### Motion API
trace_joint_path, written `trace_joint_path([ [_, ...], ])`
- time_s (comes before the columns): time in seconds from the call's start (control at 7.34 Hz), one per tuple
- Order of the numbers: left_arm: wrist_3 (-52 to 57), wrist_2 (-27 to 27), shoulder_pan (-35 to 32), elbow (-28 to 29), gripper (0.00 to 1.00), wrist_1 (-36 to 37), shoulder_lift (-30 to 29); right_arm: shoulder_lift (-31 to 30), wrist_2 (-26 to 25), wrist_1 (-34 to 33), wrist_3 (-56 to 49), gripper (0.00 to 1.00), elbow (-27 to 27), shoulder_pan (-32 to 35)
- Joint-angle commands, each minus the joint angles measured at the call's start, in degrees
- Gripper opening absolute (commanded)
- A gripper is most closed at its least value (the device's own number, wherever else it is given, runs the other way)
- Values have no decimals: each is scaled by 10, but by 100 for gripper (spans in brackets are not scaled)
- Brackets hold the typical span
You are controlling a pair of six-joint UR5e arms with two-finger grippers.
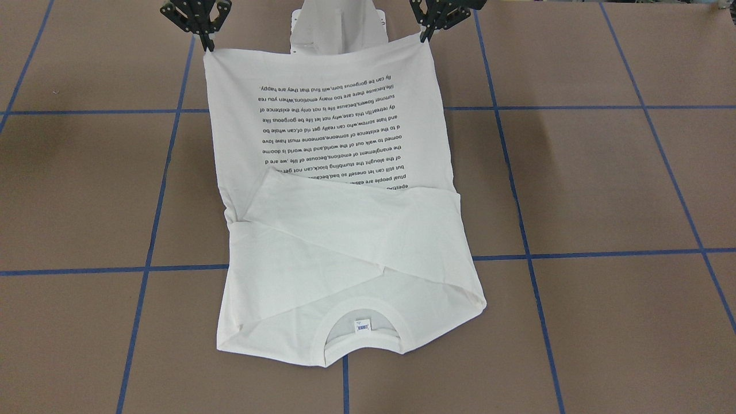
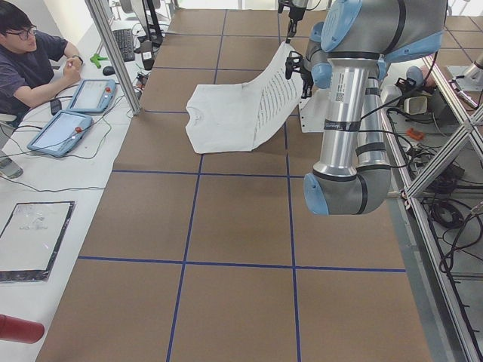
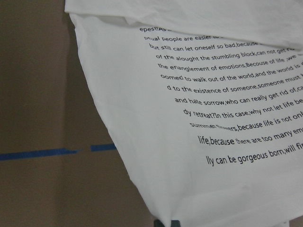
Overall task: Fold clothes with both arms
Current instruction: 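Lift the hem with both grippers and fold it toward the collar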
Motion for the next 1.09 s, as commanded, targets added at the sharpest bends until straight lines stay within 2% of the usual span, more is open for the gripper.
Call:
trace_joint_path([
  [0.0, 94, -6, -115, 49, 0, 17, -47, 123, 51, -52, -86, 0, -74, 130],
  [0.14, 158, -4, -172, 84, 0, 16, -60, 164, 56, -53, -107, 0, -114, 181],
  [0.41, 263, -2, -281, 164, 0, 15, -108, 200, 79, -49, -157, 0, -169, 263],
  [0.68, 276, 13, -294, 256, 0, -12, -137, 273, 76, -20, -167, 0, -299, 298],
  [0.95, 276, 23, -294, 350, 0, -98, -145, 274, 74, 101, -180, 0, -419, 315],
])
